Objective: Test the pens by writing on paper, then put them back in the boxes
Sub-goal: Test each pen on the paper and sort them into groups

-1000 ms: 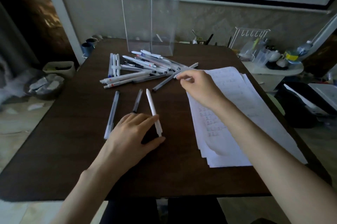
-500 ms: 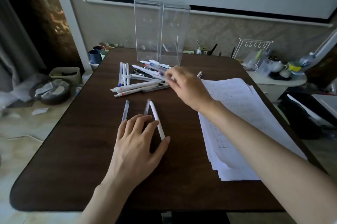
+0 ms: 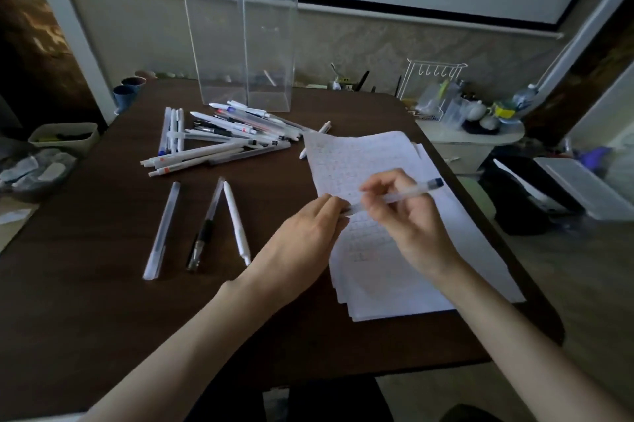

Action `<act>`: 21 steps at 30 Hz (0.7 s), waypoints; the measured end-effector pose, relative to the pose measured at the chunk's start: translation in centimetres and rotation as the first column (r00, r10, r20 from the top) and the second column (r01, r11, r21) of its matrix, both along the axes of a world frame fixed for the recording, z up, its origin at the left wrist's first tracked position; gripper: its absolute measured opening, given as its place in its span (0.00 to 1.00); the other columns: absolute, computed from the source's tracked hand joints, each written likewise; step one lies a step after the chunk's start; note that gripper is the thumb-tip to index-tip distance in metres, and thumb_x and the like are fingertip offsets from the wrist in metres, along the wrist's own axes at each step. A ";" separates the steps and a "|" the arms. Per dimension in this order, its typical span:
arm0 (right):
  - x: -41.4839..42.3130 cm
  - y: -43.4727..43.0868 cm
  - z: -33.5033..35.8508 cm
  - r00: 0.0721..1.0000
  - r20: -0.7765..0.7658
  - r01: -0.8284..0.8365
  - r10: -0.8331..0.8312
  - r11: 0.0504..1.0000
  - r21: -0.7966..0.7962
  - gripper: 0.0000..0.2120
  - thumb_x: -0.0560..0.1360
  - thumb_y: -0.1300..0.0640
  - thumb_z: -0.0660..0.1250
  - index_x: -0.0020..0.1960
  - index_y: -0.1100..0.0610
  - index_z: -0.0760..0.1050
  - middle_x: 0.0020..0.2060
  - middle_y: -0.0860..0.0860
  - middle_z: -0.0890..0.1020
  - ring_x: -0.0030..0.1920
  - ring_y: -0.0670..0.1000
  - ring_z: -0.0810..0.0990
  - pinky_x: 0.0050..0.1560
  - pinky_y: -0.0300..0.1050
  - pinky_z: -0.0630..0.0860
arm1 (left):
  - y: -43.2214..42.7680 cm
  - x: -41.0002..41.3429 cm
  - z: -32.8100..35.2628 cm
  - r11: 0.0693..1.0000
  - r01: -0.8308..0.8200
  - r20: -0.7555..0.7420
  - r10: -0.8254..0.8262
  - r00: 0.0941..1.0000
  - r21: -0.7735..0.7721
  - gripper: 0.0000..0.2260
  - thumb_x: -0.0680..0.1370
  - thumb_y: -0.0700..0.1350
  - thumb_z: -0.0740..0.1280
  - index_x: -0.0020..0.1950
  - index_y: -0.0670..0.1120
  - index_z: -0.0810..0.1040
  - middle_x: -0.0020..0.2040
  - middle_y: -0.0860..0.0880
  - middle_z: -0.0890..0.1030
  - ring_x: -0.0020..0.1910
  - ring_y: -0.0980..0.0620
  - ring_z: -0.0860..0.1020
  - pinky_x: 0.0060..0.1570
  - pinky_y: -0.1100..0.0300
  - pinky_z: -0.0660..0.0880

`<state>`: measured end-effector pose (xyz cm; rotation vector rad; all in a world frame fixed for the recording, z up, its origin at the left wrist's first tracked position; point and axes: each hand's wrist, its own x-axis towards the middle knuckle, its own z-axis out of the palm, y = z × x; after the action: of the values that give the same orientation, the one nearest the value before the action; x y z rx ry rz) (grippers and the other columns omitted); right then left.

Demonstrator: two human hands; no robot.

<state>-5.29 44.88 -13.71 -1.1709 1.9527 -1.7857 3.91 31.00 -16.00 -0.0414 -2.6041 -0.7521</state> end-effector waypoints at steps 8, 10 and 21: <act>-0.3 1.4 -2.5 0.999 0.037 -0.036 0.036 0.999 -0.011 0.07 0.77 0.61 0.61 0.44 0.61 0.76 0.33 0.49 0.80 0.36 0.45 0.79 0.40 0.34 0.74 | 0.5 -0.6 -1.3 0.985 0.133 0.051 -0.140 0.989 0.110 0.15 0.81 0.56 0.53 0.49 0.47 0.72 0.36 0.56 0.73 0.35 0.57 0.73 0.33 0.67 0.68; -0.3 1.4 -2.6 0.998 0.038 -0.042 0.042 0.999 -0.014 0.07 0.77 0.61 0.61 0.44 0.60 0.76 0.34 0.50 0.80 0.36 0.46 0.80 0.40 0.35 0.74 | 0.5 -0.6 -1.4 0.985 0.131 0.038 -0.136 0.990 0.110 0.17 0.80 0.57 0.52 0.50 0.47 0.73 0.37 0.54 0.76 0.35 0.55 0.75 0.34 0.62 0.70; -0.1 1.6 -2.2 0.992 0.062 0.115 -0.109 0.989 -0.096 0.11 0.79 0.58 0.58 0.45 0.59 0.78 0.31 0.51 0.82 0.32 0.47 0.81 0.36 0.38 0.76 | 1.1 0.5 -0.6 0.996 -0.087 0.169 0.091 0.981 -0.034 0.23 0.72 0.68 0.45 0.53 0.51 0.63 0.41 0.55 0.76 0.38 0.55 0.76 0.31 0.61 0.67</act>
<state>-5.38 46.49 -15.90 -1.0463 1.9535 -1.9710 4.40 32.09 -16.62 0.1370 -2.7564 -0.7182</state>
